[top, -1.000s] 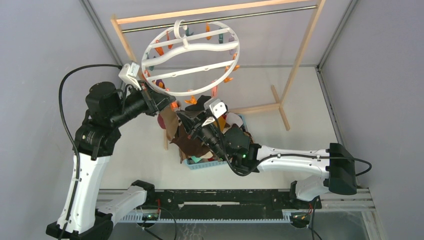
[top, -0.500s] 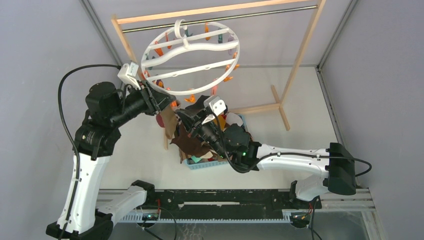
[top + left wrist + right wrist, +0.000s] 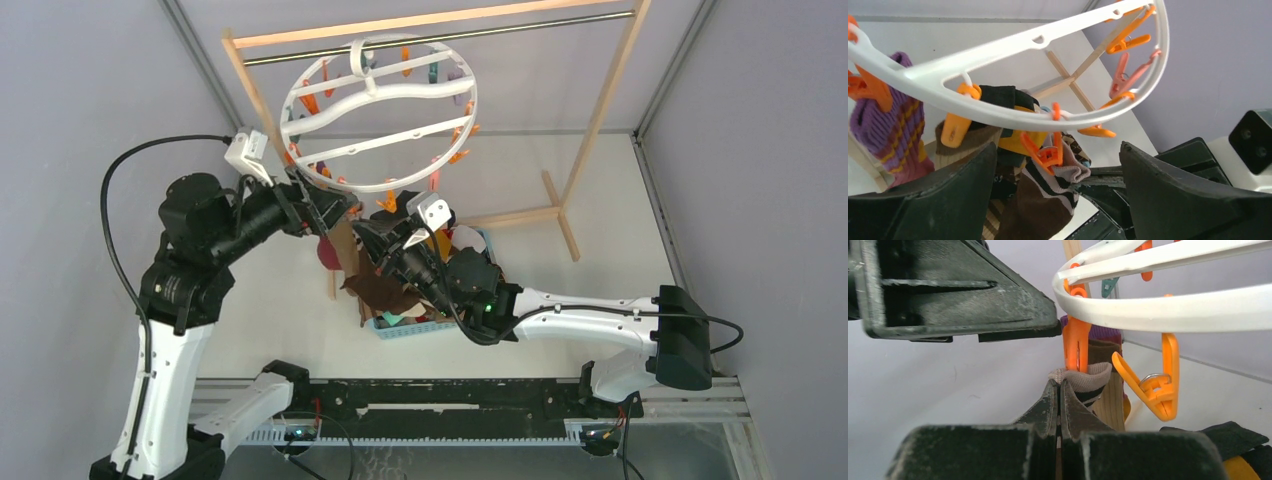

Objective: Clip the socks to the hanger
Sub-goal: Clamp the sock onto the hanger.

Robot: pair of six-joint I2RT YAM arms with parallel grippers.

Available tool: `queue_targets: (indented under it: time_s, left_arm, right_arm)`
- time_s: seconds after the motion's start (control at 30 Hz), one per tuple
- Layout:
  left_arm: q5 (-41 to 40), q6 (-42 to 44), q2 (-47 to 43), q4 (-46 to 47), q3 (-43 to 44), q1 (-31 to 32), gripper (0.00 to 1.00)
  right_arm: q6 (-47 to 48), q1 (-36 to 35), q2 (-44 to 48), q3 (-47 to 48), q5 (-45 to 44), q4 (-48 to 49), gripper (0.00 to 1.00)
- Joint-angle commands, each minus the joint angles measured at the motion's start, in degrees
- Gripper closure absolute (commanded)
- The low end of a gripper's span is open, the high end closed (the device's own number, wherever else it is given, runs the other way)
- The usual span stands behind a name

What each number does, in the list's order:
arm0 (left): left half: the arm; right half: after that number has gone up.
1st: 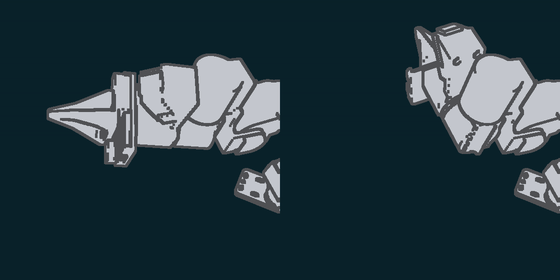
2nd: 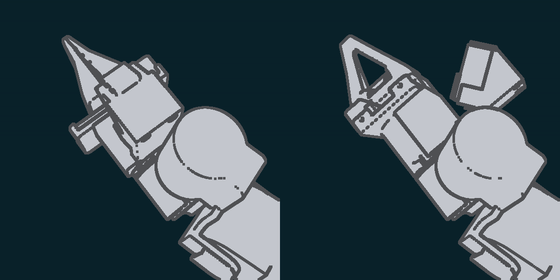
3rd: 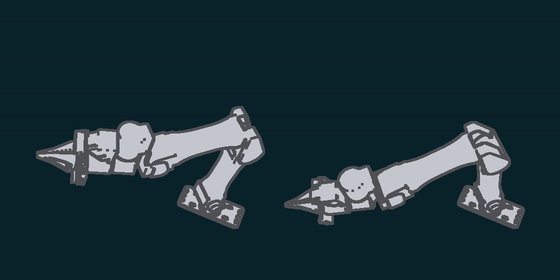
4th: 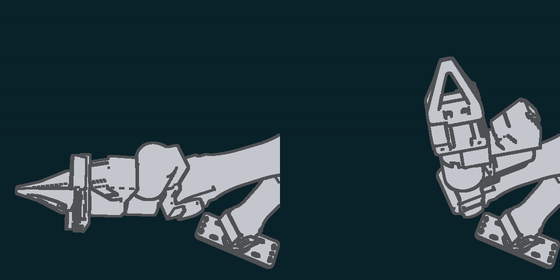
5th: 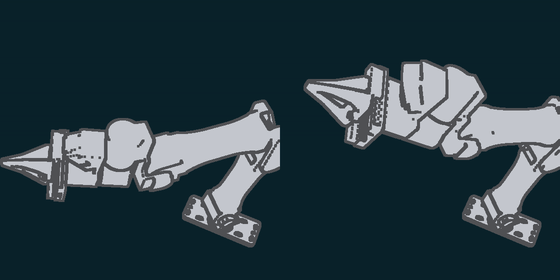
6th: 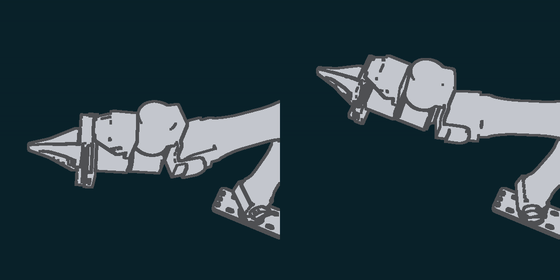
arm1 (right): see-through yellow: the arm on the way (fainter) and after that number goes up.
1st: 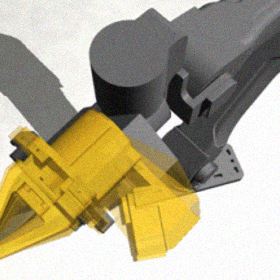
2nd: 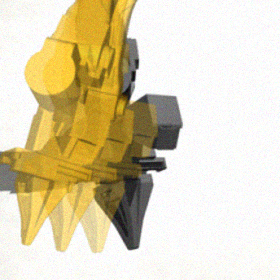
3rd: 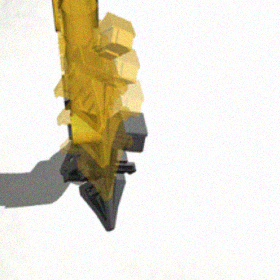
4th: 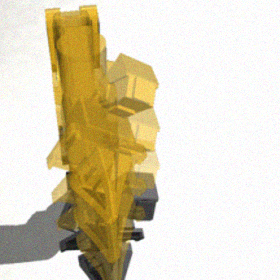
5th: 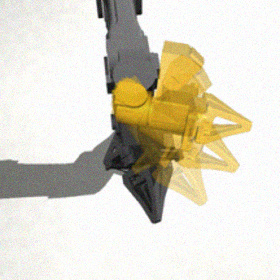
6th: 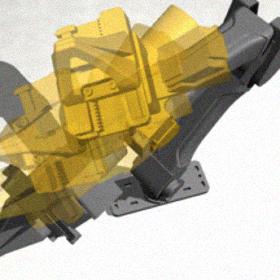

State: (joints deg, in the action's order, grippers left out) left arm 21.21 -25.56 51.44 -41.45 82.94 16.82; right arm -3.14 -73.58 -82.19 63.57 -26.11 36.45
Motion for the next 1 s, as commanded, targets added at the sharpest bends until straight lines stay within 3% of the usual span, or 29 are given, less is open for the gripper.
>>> queue_targets:
  time_s: [0.0,0.17,0.4,0.7,0.87,0.97]
  left_arm:
    - [-1.3,2.1,-2.5,-0.8,1.0,0.2,0.06]
    - [1.5,5.1,-5.5,-3.8,-0.5,0.1,0.08]
    - [14.7,10.7,-10.4,-5.3,-13.3,0.2,0.17]
    - [13.2,10.3,-9.9,-2.3,-20.2,2.5,0.2]
    - [4.8,10.0,-9.7,-0.3,-20.5,2.8,0.51]
    - [1.7,10.9,-10.4,-0.3,-20.5,2.8,0.62]
  right_arm:
    - [-2.0,0.4,1.9,2.6,1.8,1.3,0.97]
    - [-5.9,1.5,3.2,2.5,4.9,-1.4,0.86]
    - [-12.0,3.5,4.7,2.6,11.9,-2.9,0.79]
    - [-14.4,4.2,3.7,4.9,16.0,-5.1,0.75]
    - [-14.7,4.4,5.5,4.2,15.4,-7.2,0.55]
    - [-13.9,4.8,9.4,0.6,13.2,-6.9,0.46]
